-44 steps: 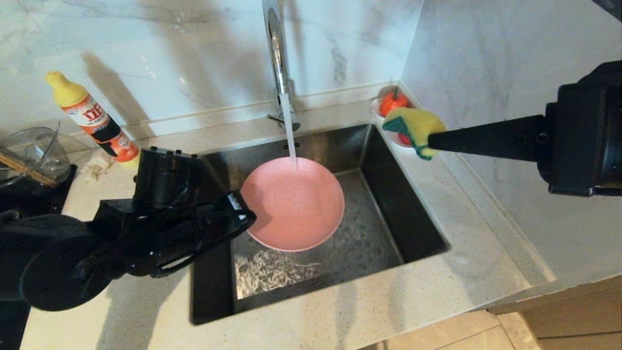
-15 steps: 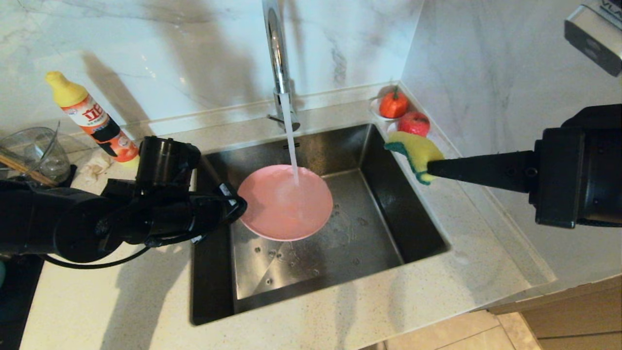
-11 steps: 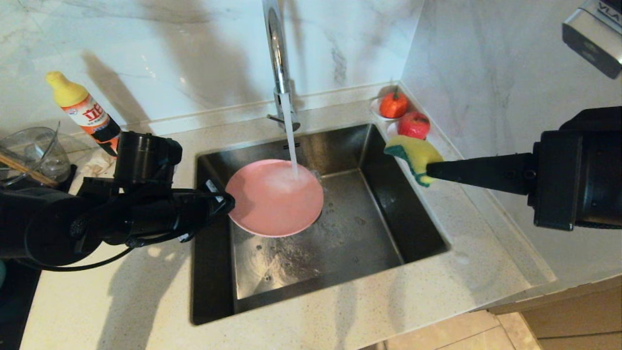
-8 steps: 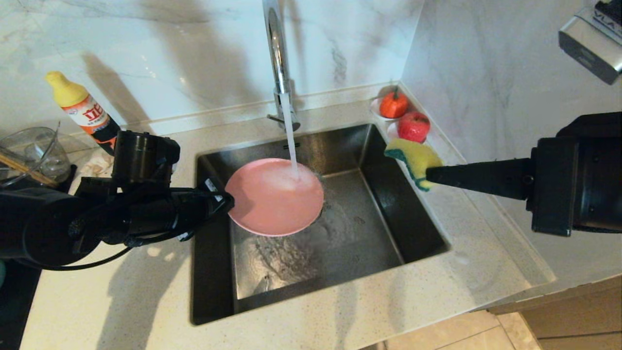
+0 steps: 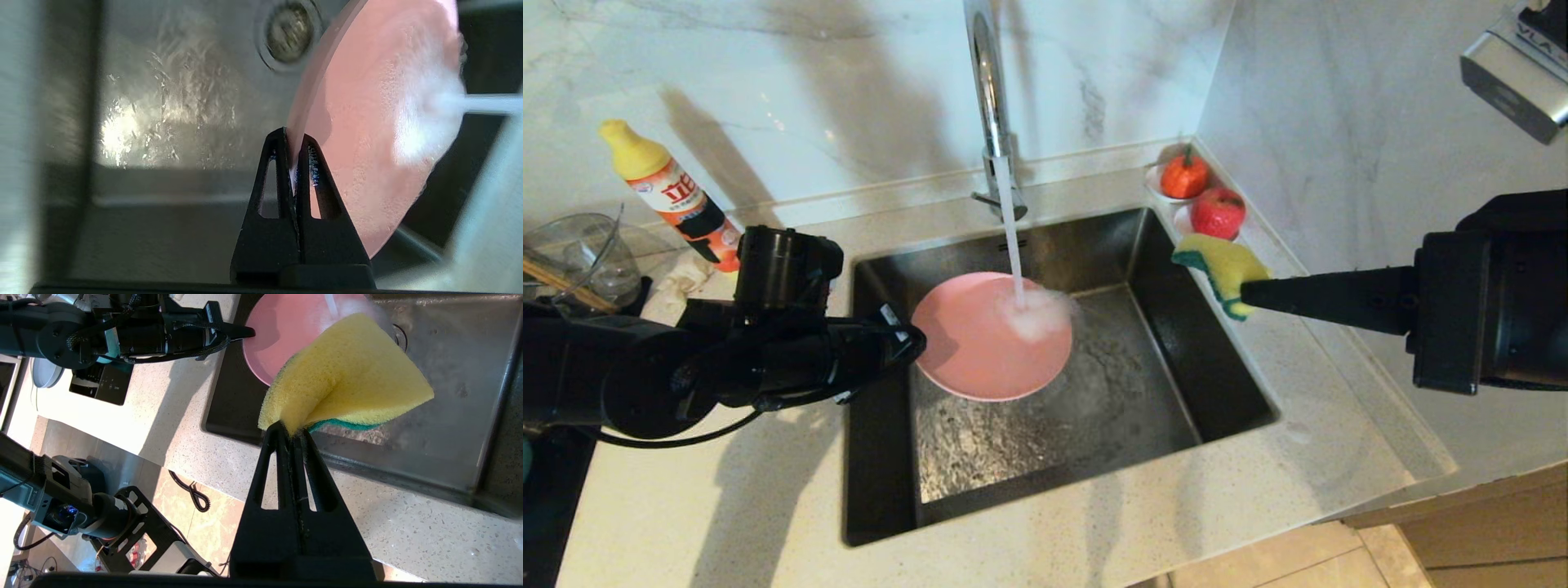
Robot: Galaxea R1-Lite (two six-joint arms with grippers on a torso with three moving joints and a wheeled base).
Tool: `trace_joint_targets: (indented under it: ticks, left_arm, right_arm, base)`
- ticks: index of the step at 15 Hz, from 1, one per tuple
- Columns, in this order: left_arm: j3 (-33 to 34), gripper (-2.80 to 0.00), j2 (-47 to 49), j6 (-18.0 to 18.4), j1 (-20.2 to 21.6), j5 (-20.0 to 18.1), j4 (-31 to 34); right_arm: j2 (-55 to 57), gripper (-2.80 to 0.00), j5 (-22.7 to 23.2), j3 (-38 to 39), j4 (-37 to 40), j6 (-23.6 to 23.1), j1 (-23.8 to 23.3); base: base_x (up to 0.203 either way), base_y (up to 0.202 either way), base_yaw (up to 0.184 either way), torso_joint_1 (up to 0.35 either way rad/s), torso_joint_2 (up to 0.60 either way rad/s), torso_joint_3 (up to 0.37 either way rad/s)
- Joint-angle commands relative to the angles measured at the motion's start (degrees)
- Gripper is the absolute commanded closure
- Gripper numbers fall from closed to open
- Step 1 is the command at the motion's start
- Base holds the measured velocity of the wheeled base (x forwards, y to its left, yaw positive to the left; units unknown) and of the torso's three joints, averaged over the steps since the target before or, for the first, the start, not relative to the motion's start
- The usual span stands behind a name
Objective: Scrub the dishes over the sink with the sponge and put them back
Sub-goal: Rinse the plate
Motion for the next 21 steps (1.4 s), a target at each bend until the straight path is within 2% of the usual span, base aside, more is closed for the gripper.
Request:
trace_joint_targets:
  ticks: [1,3,4,5,8,12,14,17,19,21]
  left_arm:
    - [0.47,0.00,-2.25,3.75,0.14,6.52,-0.12]
    - [0.92,0.00,-2.88,13.17,0.17,16.45,-1.51]
    - [1.28,0.00,-2.98,17.78,0.21,20.33,-5.13]
    - [2.42,0.00,-3.21,22.01,0.33,22.12,-10.24]
    - [9.20,0.00,-5.04,33.39,0.87,22.99,-25.99]
    - [18.54,0.00,-8.14,44.92,0.86,22.61,-45.51]
    - [19.95,0.00,-8.75,48.25,0.85,21.19,-51.25]
    - [20.04,0.00,-11.49,52.41,0.85,19.02,-51.80]
    - [20.33,0.00,-13.71,52.55,0.85,14.16,-51.78]
    - [20.70,0.00,-15.10,52.75,0.86,13.67,-52.11]
  right_arm:
    - [0.00,0.00,0.05,0.09,0.12,0.07,-0.93]
    - [-0.36,0.00,0.05,0.94,0.06,0.07,-1.46]
    - [-0.53,0.00,-0.01,1.65,0.06,0.07,-1.61]
    - [-0.71,0.00,-0.04,1.83,0.06,0.07,-1.61]
    - [-1.00,0.00,-0.04,2.71,0.02,0.07,-1.61]
    - [-0.97,0.00,0.05,3.06,0.06,0.07,-1.61]
    - [-0.71,0.00,0.02,2.89,0.06,0.10,-1.61]
    - [-1.42,0.00,-0.32,2.64,0.15,0.16,-1.61]
    - [-1.75,0.00,-0.39,2.70,0.15,0.16,-1.70]
    - [-1.94,0.00,-0.30,2.63,0.23,0.13,-1.70]
  base:
    - [0.000,0.000,0.000,0.000,0.00,0.000]
    - [0.000,0.000,0.000,0.000,0.00,0.000]
    - [0.000,0.000,0.000,0.000,0.00,0.000]
    - [0.000,0.000,0.000,0.000,0.00,0.000]
    - [0.000,0.000,0.000,0.000,0.00,0.000]
    - [0.000,0.000,0.000,0.000,0.00,0.000]
    - [0.000,0.000,0.000,0.000,0.00,0.000]
    - [0.000,0.000,0.000,0.000,0.00,0.000]
    - [0.000,0.000,0.000,0.000,0.00,0.000]
    - [0.000,0.000,0.000,0.000,0.00,0.000]
